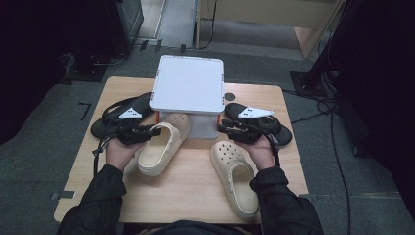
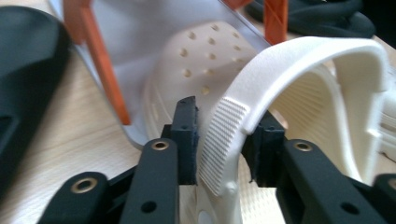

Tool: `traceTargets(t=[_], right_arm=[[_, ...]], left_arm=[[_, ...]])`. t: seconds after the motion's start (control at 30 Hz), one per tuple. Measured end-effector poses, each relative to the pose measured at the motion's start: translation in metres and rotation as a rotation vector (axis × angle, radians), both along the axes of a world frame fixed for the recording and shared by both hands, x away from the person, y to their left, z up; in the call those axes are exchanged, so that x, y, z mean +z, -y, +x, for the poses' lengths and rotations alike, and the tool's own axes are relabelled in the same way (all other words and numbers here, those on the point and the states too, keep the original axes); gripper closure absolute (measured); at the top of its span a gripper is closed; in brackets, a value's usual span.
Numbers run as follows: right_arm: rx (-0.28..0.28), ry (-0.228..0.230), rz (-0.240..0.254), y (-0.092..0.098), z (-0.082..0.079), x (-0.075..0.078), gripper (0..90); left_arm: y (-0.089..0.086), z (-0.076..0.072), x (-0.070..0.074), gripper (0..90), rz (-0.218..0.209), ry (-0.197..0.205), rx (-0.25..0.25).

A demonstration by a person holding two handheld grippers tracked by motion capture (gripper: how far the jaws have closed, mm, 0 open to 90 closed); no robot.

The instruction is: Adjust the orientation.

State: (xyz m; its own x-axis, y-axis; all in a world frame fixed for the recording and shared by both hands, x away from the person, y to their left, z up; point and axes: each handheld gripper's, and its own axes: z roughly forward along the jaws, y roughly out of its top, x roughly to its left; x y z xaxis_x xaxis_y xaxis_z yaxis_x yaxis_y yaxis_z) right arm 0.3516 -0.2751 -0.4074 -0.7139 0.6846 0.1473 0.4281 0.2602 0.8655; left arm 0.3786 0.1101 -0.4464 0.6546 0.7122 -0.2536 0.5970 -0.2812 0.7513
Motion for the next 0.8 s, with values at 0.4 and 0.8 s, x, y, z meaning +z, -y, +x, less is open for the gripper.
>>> traceTargets(t=[0.4,0.8], right_arm=[[0.037,-0.021,-0.008,-0.018,-0.013,0.003,65.1],[0.107,-0.047,-0.016,-0.052,-0.032,0.005,65.4]], left_arm=[[-0.018,-0.008,0.008,53.7,-0.064,-0.044,-0.041],[-0.033,0.002,0.050,72.9,-0.133,0.012,-0.080]])
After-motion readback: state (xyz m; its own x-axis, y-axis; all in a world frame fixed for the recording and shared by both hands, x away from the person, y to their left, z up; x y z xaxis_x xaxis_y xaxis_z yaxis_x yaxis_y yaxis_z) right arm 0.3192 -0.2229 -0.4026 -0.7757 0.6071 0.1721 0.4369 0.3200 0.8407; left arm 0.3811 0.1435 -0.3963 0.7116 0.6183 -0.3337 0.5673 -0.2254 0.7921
